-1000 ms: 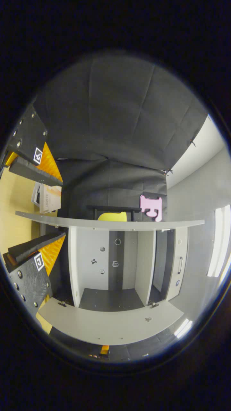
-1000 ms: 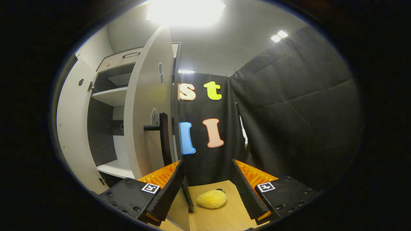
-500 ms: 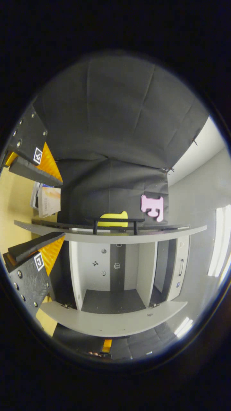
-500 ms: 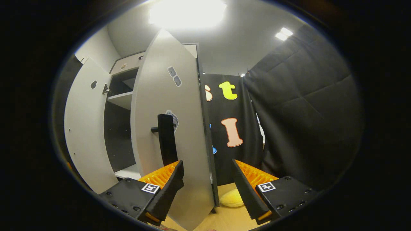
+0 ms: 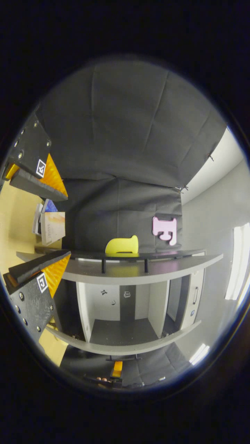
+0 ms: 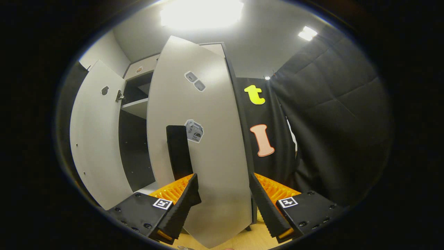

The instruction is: Grasp the bottle in the cabinet with the left hand and place it on the coaster, then close the right door with the right hand and the left door with the left hand.

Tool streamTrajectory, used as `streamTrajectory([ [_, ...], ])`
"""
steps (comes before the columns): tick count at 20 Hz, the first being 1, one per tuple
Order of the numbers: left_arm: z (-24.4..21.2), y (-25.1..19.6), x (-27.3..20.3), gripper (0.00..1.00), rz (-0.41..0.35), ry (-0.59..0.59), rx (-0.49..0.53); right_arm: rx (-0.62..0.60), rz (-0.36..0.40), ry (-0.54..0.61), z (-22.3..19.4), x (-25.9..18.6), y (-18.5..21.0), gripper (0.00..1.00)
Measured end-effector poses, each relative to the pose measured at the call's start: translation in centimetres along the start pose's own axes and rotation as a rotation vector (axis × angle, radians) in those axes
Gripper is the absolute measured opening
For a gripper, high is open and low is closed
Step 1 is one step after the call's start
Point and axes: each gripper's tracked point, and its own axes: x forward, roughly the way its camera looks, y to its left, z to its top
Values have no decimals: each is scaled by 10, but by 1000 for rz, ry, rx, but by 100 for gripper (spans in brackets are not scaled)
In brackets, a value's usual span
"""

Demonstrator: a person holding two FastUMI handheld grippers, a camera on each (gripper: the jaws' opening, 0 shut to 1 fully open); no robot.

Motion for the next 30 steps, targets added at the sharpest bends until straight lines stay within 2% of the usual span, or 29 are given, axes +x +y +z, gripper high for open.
streamTrajectory([
  [7, -4, 24, -1, 83, 38, 24, 3, -33, -6, 0, -5, 13, 18, 95],
  [8, -4, 25, 1, 90, 37, 25, -1, -36, -16, 4, -6, 11, 16, 95],
  [9, -2, 26, 4, 90, 37, 25, -5, -40, -31, 4, -7, 8, 13, 95],
  [10, 0, 30, 7, 83, 43, 28, -7, -44, -46, 5, -8, 4, 9, 96],
  [11, 2, 34, 11, 83, 51, 26, -6, -51, -54, 7, -9, -1, 5, 96],
  [12, 6, 36, 15, 83, 54, 25, -4, -58, -59, 11, -13, -7, 1, 90],
  [13, 11, 37, 21, 90, 55, 23, -2, -68, -68, 17, -14, -12, -3, 90],
  [14, 16, 37, 28, 90, 53, 18, 0, -81, -76, 23, -18, -20, -10, 90],
  [15, 24, 36, 36, 83, 51, 9, 1, -97, -84, 33, -23, -29, -19, 94],
  [17, 42, 34, 52, 83, 45, -8, -1, -133, -108, 45, -28, -44, -36, 93],
  [18, 51, 32, 57, 83, 44, -15, -5, -148, -122, 47, -29, -51, -45, 97],
  [19, 59, 27, 64, 83, 38, -24, -12, -159, -134, 50, -30, -58, -53, 93],
  [20, 69, 22, 70, 90, 31, -34, -21, -164, -147, 55, -31, -64, -61, 93],
  [21, 75, 17, 75, 90, 25, -40, -30, -165, -155, 58, -32, -70, -70, 97],
  [22, 82, 12, 78, 90, 20, -50, -37, -164, -163, 57, -32, -75, -78, 97],
  [23, 88, 8, 83, 90, 18, -56, -37, -165, -172, 58, -31, -79, -85, 93],
  [26, 98, -5, 94, 90, 21, -63, -11, -169, -198, 68, -31, -89, -108, 93],
  [27, 98, -12, 95, 90, 16, -61, 1, -166, -201, 70, -29, -92, -114, 98],
  [28, 97, -21, 95, 90, 10, -56, 18, -167, -204, 69, -27, -93, -120, 98],
  [30, 100, -27, 93, 85, 37, -65, 68, -176, -211, 63, -21, -98, -133, 97],
])
